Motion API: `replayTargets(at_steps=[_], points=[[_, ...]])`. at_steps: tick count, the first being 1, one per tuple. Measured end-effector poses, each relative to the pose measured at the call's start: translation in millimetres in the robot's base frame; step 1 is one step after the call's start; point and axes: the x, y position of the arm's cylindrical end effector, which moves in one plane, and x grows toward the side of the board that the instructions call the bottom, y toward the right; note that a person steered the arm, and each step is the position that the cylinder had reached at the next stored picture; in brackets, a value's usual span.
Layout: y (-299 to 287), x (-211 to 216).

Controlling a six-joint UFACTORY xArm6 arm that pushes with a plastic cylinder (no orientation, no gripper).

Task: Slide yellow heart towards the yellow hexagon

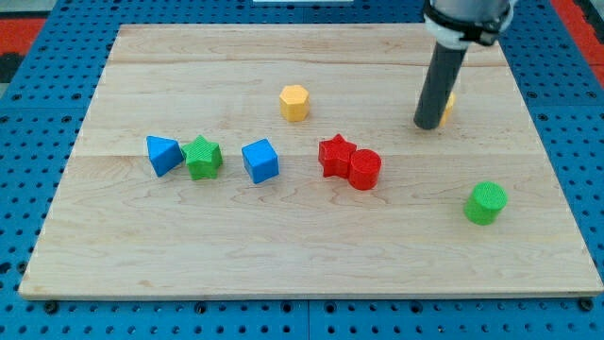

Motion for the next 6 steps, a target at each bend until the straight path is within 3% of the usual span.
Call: replayTargets(at_steps=[2, 3, 5, 6], points=[[33.0, 14.1], [60.1, -26.9], [-46.4, -75.9], [7.6, -107.6]])
